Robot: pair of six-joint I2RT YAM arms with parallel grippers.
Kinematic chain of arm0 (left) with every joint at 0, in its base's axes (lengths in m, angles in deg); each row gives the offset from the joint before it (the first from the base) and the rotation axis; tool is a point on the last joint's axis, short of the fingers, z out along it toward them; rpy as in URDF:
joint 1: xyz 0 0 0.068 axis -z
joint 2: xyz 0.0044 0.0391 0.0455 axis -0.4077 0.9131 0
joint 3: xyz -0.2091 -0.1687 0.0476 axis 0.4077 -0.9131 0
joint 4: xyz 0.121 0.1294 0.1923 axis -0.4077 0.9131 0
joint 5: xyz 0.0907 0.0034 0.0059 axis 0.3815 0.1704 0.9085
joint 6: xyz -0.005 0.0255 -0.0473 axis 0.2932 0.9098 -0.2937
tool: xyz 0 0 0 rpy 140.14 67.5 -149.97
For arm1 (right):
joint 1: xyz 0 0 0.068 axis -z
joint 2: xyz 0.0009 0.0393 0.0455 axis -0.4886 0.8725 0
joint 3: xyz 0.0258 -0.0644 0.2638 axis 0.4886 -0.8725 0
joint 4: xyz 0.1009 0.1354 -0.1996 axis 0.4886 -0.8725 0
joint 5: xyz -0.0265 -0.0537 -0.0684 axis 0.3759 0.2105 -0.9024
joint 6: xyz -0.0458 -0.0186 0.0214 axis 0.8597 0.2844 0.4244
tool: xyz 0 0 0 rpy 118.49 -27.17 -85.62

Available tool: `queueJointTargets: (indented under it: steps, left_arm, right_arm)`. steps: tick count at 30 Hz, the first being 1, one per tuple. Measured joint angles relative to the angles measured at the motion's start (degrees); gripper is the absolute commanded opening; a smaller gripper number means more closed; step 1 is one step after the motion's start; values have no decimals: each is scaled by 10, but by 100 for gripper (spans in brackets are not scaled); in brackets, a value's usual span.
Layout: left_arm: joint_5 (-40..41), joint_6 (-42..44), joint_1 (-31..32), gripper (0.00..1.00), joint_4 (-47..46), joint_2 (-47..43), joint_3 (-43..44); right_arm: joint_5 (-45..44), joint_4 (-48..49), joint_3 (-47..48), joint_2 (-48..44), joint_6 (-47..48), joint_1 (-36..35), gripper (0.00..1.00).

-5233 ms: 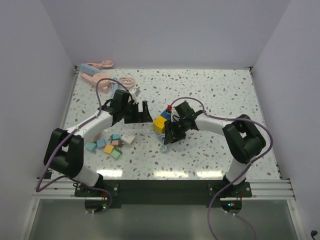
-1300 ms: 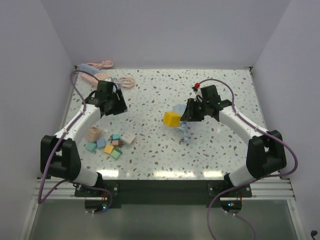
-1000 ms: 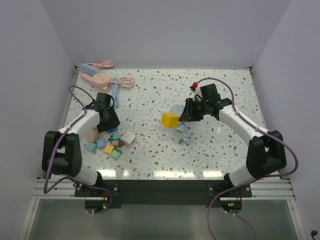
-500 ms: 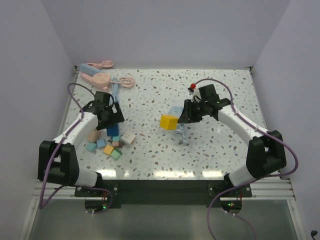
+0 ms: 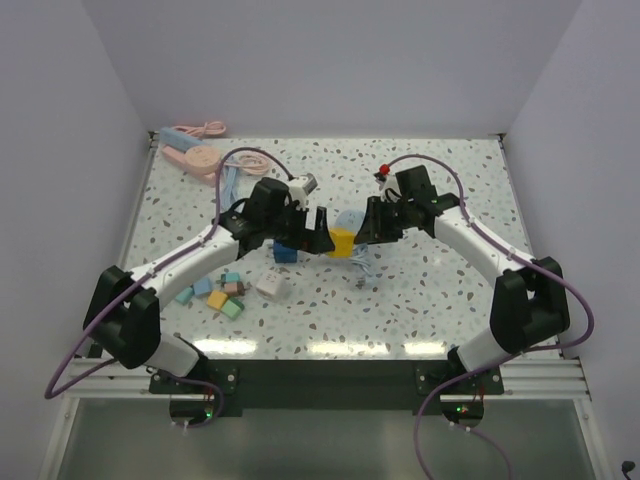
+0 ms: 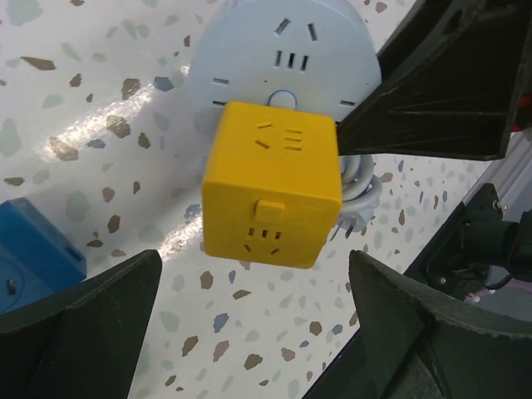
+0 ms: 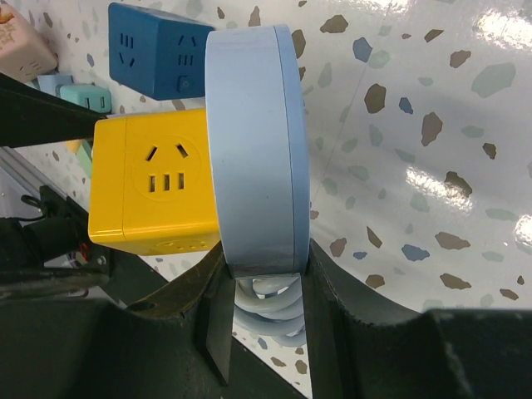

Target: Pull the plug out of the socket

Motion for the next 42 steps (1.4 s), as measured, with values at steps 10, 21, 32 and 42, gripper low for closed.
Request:
queueJointTargets:
  steps: [10, 21, 32, 42]
  left_arm:
    - [20, 13, 54, 100, -13, 57, 42]
    - [43, 33, 66, 53, -26, 106, 50]
    - [42, 40, 68, 0, -73, 98, 28]
    - [34, 42, -53, 0, 34, -53, -3]
  right_arm:
    - [3, -1, 0, 5, 0, -1, 0]
    - [50, 7, 0, 5, 0, -4, 0]
    - [-49, -51, 38, 12, -45, -14, 0]
    - [-327, -127, 57, 58, -56, 42, 0]
